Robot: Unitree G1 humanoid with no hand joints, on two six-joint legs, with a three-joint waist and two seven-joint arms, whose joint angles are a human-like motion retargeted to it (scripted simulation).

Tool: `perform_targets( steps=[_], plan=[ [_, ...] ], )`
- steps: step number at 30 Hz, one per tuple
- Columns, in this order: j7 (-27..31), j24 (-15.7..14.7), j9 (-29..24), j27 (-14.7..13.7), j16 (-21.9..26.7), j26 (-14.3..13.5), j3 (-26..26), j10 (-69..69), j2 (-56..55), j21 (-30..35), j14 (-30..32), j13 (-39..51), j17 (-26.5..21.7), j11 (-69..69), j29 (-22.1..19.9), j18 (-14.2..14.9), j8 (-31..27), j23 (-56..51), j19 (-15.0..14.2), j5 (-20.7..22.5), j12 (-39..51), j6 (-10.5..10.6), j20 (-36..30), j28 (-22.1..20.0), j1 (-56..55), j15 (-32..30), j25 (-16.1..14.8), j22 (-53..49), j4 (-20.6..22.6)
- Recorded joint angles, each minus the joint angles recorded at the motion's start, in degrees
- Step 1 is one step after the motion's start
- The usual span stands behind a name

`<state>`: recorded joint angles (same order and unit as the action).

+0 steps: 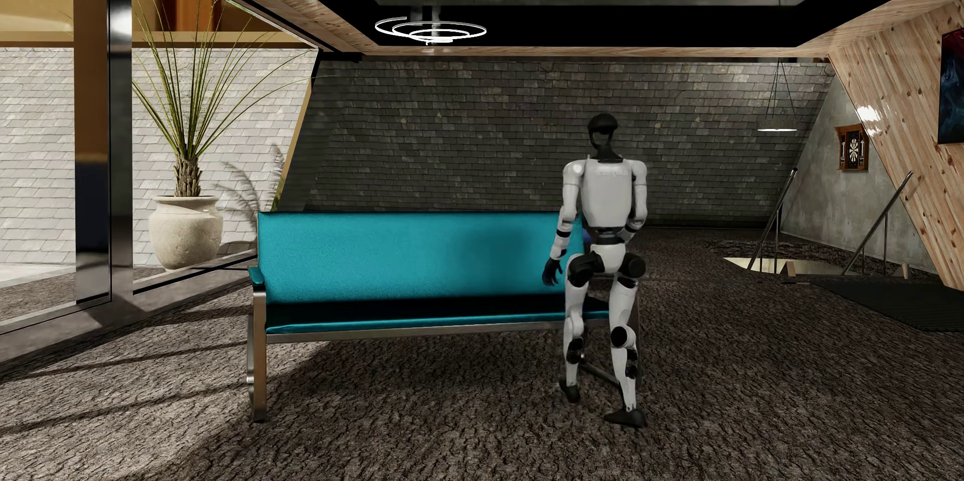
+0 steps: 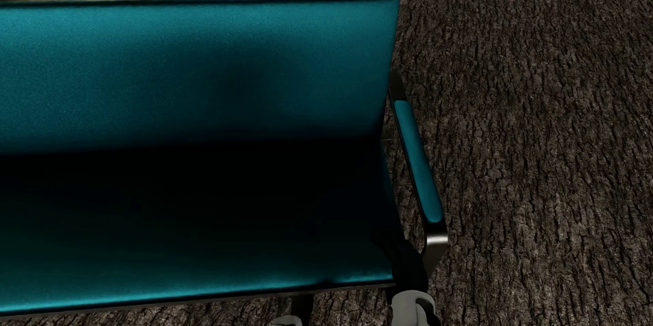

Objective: Go to the teal bench

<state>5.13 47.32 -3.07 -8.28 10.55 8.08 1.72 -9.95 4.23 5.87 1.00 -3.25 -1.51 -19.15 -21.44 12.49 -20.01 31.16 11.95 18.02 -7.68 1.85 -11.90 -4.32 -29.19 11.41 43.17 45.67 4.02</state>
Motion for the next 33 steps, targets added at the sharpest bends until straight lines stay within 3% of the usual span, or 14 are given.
perform_targets(
  steps=[3, 5, 7, 10, 12, 15, 17, 19, 23, 25, 26, 29, 32, 33],
  plan=[
    [1.22, -0.91, 0.21, 2.68, -0.61, 1.74, -0.45, -4.92, 4.07, 2.05, 3.31, -0.07, -0.65, -0.3, -0.74, -5.71, -1.71, 7.76, 2.02, 0.11, -0.31, -1.06, 2.53, -1.66, 1.31, -1.41, 1.49, 1.07, 0.54],
    [-2.17, -2.2, 1.17, 9.81, -2.27, 2.27, -0.76, -3.86, 5.43, 2.35, 6.06, -0.17, -1.17, -2.93, 9.16, -6.79, -0.16, 16.91, 2.26, -1.26, -0.71, -3.05, 5.17, -3.65, 4.66, -6.63, 0.63, 1.54, 0.53],
    [-3.67, -2.72, 2.14, 15.59, -3.46, 1.22, -1.54, -4.37, 3.8, 8.29, 2.85, -0.93, -3.65, -9.33, 19.28, -6.23, 2.59, 25.0, 0.85, -2.27, -0.29, -5.61, 7.31, -4.68, 7.32, -15.46, 6.71, 3.74, 1.84],
    [-9.48, -2.82, 2.52, 9.74, -6.26, -1.01, -4.53, -10.56, -6.28, 20.01, -4.26, -0.03, -9.37, -30.71, 33.41, -10.58, 8.67, 31.95, -25.84, -5.06, 0.74, -7.68, 10.77, -6.26, 8.14, -25.75, 16.69, 4.96, 2.46],
    [-15.01, -3.78, 2.15, 8.19, -8.98, -3.19, -6.5, -13.53, -15.89, 16.5, -8.96, 1.15, -13.13, -45.86, 35.69, -12.78, 13.62, 29.56, -26.2, -11.03, 0.68, -8.49, 13.16, -9.11, 10.22, -22.07, 14.04, 4.45, 1.66],
    [-20.37, -1.72, 1.37, 14.38, -9.98, -5.08, -5.48, -14.47, -28.47, -1.84, -14.71, 0.8, -10.85, -52.72, 17.35, -14.14, 13.86, 18.77, -20.4, -19.74, 1.26, -9.49, 11.26, -8.64, 16.38, -11.7, 2.39, 5.54, 1.94],
    [-22.33, -0.01, 1.13, 14.04, -9.15, -5.93, -3.82, -14.5, -35.02, -5.84, -18.29, 0.15, -8.11, -46.19, 7.76, -14.01, 13.57, 11.06, -16.64, -20.72, 2.79, -9.45, 8.25, -6.07, 20.7, -5.28, -2.0, 4.72, 1.85],
    [-23.37, 0.47, 1.16, 12.26, -7.8, -6.34, -1.98, -12.88, -38.48, -2.89, -20.82, -0.44, -8.09, -31.51, 8.06, -13.44, 14.14, 6.21, -14.05, -20.89, 4.13, -8.74, 6.07, -5.14, 25.38, -2.65, -1.09, 2.43, 1.34],
    [-22.2, 0.15, 1.65, 10.07, -4.21, -6.12, 1.64, -7.08, -37.8, -1.65, -23.18, -5.23, -6.31, 5.19, 10.65, -12.04, 10.43, 3.57, -14.32, -18.91, 8.02, -6.14, 2.52, -4.22, 34.65, -13.24, 1.95, 0.22, 0.25],
    [-20.66, 0.68, 1.45, 12.22, -2.69, -4.7, 2.7, -7.5, -38.03, -4.54, -23.71, -7.5, -3.31, 1.6, 8.28, -10.44, 11.43, 7.89, -17.52, -18.34, 9.96, -4.94, 1.23, -3.62, 38.99, -17.94, 2.47, -0.22, -1.28],
    [-19.81, 0.34, 1.27, 14.11, -2.22, -3.9, 3.1, -9.23, -37.93, -5.88, -22.55, -7.88, -2.08, -3.6, 7.46, -9.8, 12.17, 12.54, -15.15, -17.14, 9.57, -4.2, 1.89, -4.27, 41.08, -18.47, 2.43, -1.16, -2.54],
    [-18.3, -3.38, 0.83, 22.25, -2.25, -1.78, 3.54, -21.82, -33.55, -6.78, -8.07, -6.33, -0.08, -9.75, 11.29, -11.28, 15.86, 29.7, -12.71, -13.5, 5.16, -1.0, 5.42, -7.53, 40.82, -12.58, 6.3, -3.3, -9.06],
    [-16.95, -0.09, 0.37, 19.79, 2.19, -2.19, 2.22, -48.75, -26.25, -8.33, 11.84, -6.85, 2.2, -7.04, 11.54, -9.82, 20.45, 31.69, -10.93, -9.92, 4.48, 2.89, -1.56, 1.21, 27.21, -8.24, 7.74, -2.28, -21.24],
    [-13.4, 1.26, 0.04, 18.65, 3.79, -3.06, 1.61, -56.16, -23.56, -7.86, 9.2, -6.14, 2.66, -6.02, 10.09, -8.11, 21.32, 31.48, -10.15, -8.51, 3.75, 4.06, -3.39, 3.38, 21.27, -6.87, 8.65, -3.49, -21.58]
  ],
)
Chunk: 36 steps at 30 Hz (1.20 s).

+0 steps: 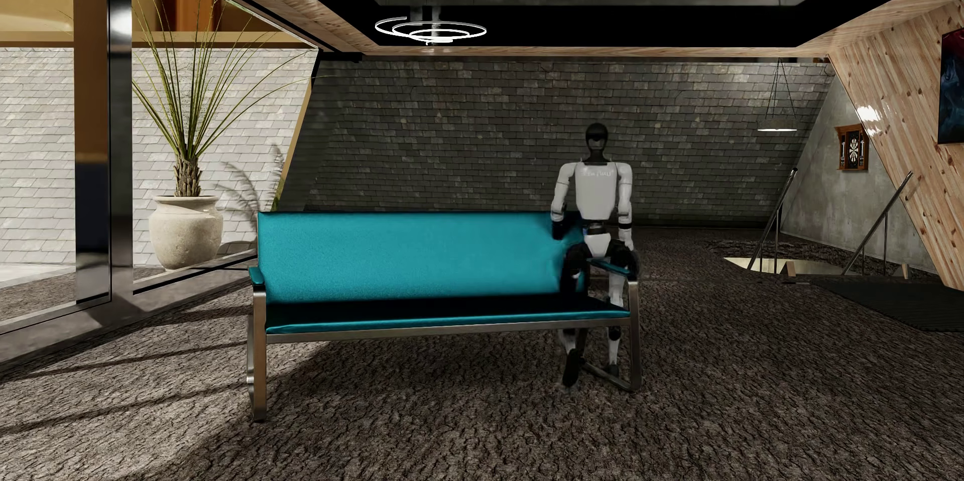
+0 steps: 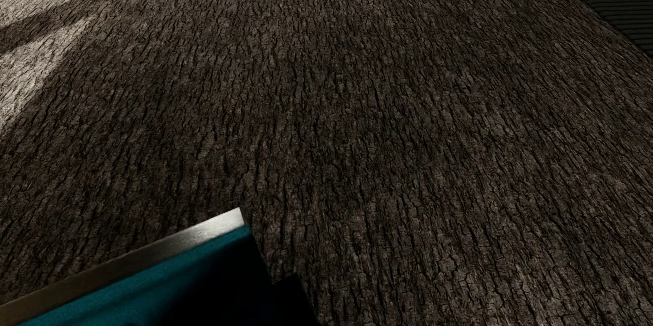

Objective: Go to the teal bench

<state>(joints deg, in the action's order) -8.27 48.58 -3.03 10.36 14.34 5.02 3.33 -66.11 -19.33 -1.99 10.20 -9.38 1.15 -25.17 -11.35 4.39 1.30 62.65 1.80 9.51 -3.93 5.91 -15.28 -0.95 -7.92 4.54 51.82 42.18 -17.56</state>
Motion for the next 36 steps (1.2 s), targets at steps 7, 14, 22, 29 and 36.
perform_targets(
  steps=[7, 14, 22, 29, 36],
  plan=[
    [4.21, -5.6, -0.75, -6.0, -3.33, 4.91, -2.21, 19.05, 13.81, 6.65, -17.59, 17.47, 0.56, 1.04, 0.03, 0.3, -1.37, -5.8, 2.11, 2.62, -8.44, 1.01, 6.96, -6.38, -24.29, 10.88, 5.66, -1.37, 5.45],
    [2.98, -2.37, 1.5, -10.35, -7.71, 4.71, -4.28, 50.36, 25.99, 18.32, -6.29, 23.72, -3.36, 4.56, -1.3, 0.59, -4.59, -16.67, 1.21, -1.19, -10.15, -2.72, 8.96, -3.86, -24.14, 11.76, -2.43, 4.11, 11.91],
    [-3.88, -0.48, 3.5, 0.69, -11.75, 3.13, -5.71, 43.3, 8.24, 29.17, -15.96, 14.29, -8.4, -41.42, 7.14, -7.44, 0.84, -3.14, -7.88, -17.79, -3.84, -10.98, 12.62, -5.74, -10.76, -18.69, 4.82, 5.4, 22.47],
    [-3.41, -0.49, 1.83, -1.85, -9.37, -1.27, -1.45, 42.85, -12.83, 18.87, -28.48, 3.07, -10.84, -21.31, 2.47, -6.94, -2.7, -13.88, -2.81, -13.49, 4.41, -12.22, 10.49, -9.5, 4.63, 1.49, -8.65, 5.02, 25.31],
    [-0.11, -1.48, 2.67, 2.64, -8.37, -0.1, 1.28, 45.44, -12.35, 16.71, -28.72, -1.17, -7.68, 5.6, -3.5, -4.66, -3.76, -8.23, -1.73, -8.58, 3.57, -9.6, 7.31, -8.9, 19.15, -11.35, -5.39, 4.13, 24.28]
  ],
)
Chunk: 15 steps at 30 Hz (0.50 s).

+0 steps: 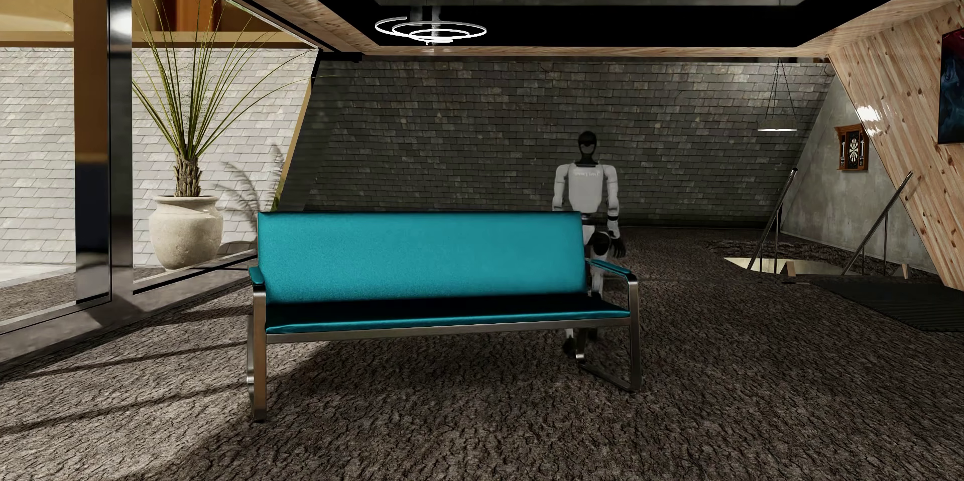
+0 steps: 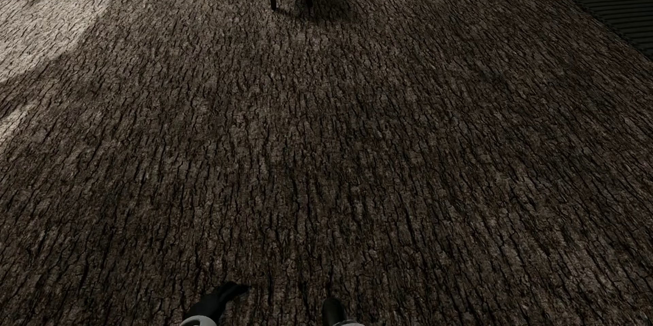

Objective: Go to the teal bench

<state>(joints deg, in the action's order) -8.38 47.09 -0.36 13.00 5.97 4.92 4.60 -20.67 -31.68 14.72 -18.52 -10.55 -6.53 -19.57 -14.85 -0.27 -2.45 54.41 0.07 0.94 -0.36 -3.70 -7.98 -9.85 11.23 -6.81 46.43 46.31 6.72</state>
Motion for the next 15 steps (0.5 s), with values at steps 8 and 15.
perform_targets(
  steps=[8, 15],
  plan=[
    [4.05, 4.71, -0.25, -5.84, 6.01, 0.57, -1.38, -51.21, 14.88, -1.38, 26.18, 5.51, 4.95, -3.11, 1.32, 8.68, 7.99, 2.38, 2.96, 9.12, -8.24, 8.24, -6.15, 11.68, -25.68, 10.6, 2.01, 1.72, -18.35],
    [4.59, -2.79, -0.31, -7.84, 2.94, 4.13, -5.54, -15.34, 28.88, 0.0, 12.2, 19.95, 4.46, -1.8, 0.72, 4.07, 3.89, -0.93, 3.75, 11.49, -12.88, 8.97, 3.26, 2.69, -42.12, 20.3, 2.02, -4.3, -15.09]
  ],
)
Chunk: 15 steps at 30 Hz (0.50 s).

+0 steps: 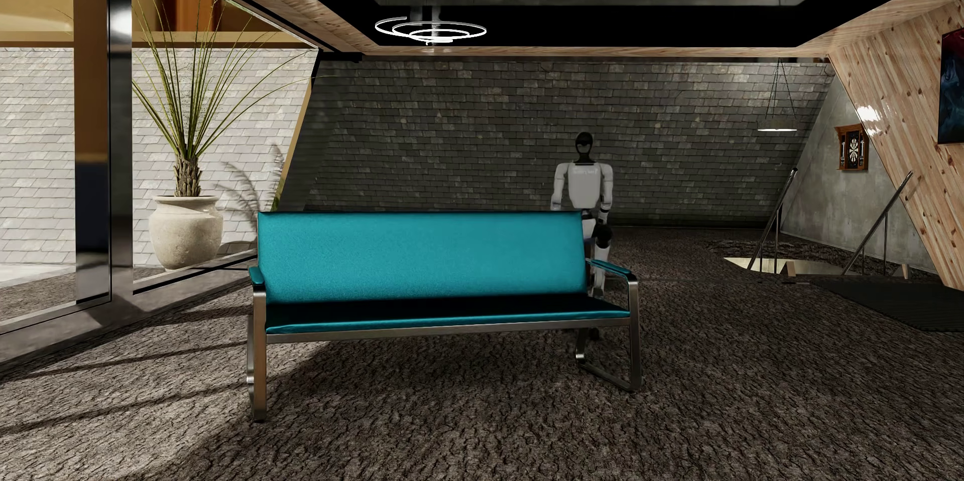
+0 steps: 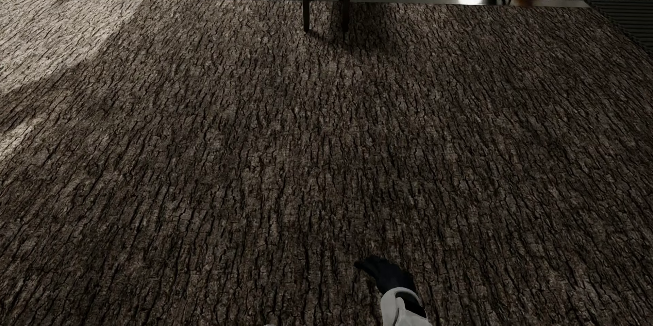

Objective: Go to the teal bench

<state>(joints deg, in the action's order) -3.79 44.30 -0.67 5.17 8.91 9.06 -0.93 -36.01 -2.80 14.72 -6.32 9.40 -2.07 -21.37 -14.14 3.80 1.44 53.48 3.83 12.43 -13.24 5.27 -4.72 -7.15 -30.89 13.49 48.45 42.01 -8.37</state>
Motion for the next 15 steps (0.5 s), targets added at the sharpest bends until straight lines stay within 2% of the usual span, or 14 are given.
perform_targets(
  steps=[1, 2, 3, 4, 5, 6, 8, 10, 11, 12, 13, 15],
  plan=[
    [-0.25, 0.44, 0.24, -0.98, -0.16, 0.01, -0.51, 9.73, 2.17, 1.26, 1.88, 0.95, -0.34, 1.37, -0.22, 0.39, -0.73, -1.4, -0.05, -0.19, 0.32, -0.27, -0.06, 0.77, 0.05, 0.42, 0.04, 0.09, 1.27],
    [-0.38, 0.83, 0.46, -2.08, -0.43, 0.08, -0.91, 18.86, 4.2, 3.48, 3.21, 1.61, -0.95, 2.44, -0.67, 3.12, -1.41, -2.78, -0.08, -0.39, 0.55, -0.53, 0.14, 1.48, 0.48, 0.86, 0.92, 0.12, 2.45],
    [-0.2, 1.19, 0.6, -3.14, -0.65, 0.23, -1.29, 23.91, 5.96, 6.14, 2.87, 1.88, -1.57, 2.36, -1.41, 5.45, -2.01, -3.95, -0.06, -0.35, 0.61, -0.77, 0.59, 2.05, 0.39, 1.74, 2.2, 0.08, 3.29],
    [-0.06, 1.54, 0.74, -3.84, -1.07, 0.37, -1.64, 24.99, 7.69, 8.37, 4.46, 1.58, -2.19, 1.98, -2.28, 6.26, -2.42, -4.73, -0.3, -0.55, 0.72, -1.01, 0.96, 2.64, 0.16, 2.31, 3.09, 0.16, 4.24],
    [0.46, 1.95, 0.92, -4.01, -1.67, 0.47, -2.01, 22.04, 9.84, 9.79, 7.67, 0.69, -2.72, 1.4, -3.23, 2.01, -2.69, -4.97, -0.58, -1.05, 0.87, -1.37, 1.15, 3.26, -0.39, 2.18, 3.28, 0.46, 5.56],
    [0.69, 2.43, 1.18, -3.44, -2.25, 0.6, -2.36, 17.74, 11.8, 10.47, 10.24, -0.62, -2.94, 0.59, -4.46, -0.7, -2.91, -4.47, -0.87, -1.68, 0.93, -1.87, 1.34, 3.73, -0.65, 1.31, 3.1, 0.91, 6.63],
    [-0.89, 3.14, 1.72, 0.34, -3.73, 1.16, -2.93, 11.22, 13.72, 9.49, 10.07, -3.86, -2.32, -3.89, -6.38, -5.24, -3.4, -0.7, -3.89, -3.68, 0.7, -3.4, 2.44, 3.38, 0.55, -5.15, 2.15, 2.16, 8.15],
    [-3.57, 3.1, 1.76, 4.87, -5.87, 2.02, -3.32, 10.0, 9.02, 7.52, 5.82, -6.27, -1.72, -17.52, -4.9, -7.33, -5.28, 4.24, -12.02, -6.75, 1.07, -5.47, 4.23, 2.82, 4.07, -16.86, 0.95, 3.61, 10.28],
    [-5.4, 3.13, 1.66, 5.63, -6.65, 1.89, -3.48, 10.55, 4.27, 8.43, 3.99, -6.72, -2.49, -27.19, -3.26, -7.4, -5.79, 5.73, -17.6, -8.55, 1.34, -6.44, 4.61, 2.94, 6.26, -22.65, 2.01, 4.07, 11.15],
    [-7.22, 3.44, 1.52, 4.94, -7.01, 1.28, -3.56, 11.13, -1.02, 10.35, 2.3, -7.05, -4.07, -36.32, -1.25, -7.49, -5.39, 6.05, -17.9, -10.82, 1.75, -7.38, 4.28, 3.12, 8.47, -27.38, 3.74, 4.52, 12.04],
    [-8.55, 4.19, 1.35, 3.2, -6.82, 0.56, -3.46, 11.91, -6.17, 11.68, 0.74, -7.71, -5.91, -43.58, 0.92, -7.55, -4.64, 4.92, -18.23, -13.36, 2.51, -8.25, 3.28, 3.26, 10.96, -26.35, 4.62, 5.15, 12.95],
    [-9.64, 6.43, 0.83, -0.16, -5.79, -0.97, -2.47, 12.6, -15.79, 10.01, -2.27, -10.49, -9.45, -51.52, 4.07, -7.6, -4.15, -0.16, -14.14, -17.04, 4.65, -9.72, 0.6, 2.72, 15.69, -19.62, 1.96, 7.24, 15.32]
  ],
)
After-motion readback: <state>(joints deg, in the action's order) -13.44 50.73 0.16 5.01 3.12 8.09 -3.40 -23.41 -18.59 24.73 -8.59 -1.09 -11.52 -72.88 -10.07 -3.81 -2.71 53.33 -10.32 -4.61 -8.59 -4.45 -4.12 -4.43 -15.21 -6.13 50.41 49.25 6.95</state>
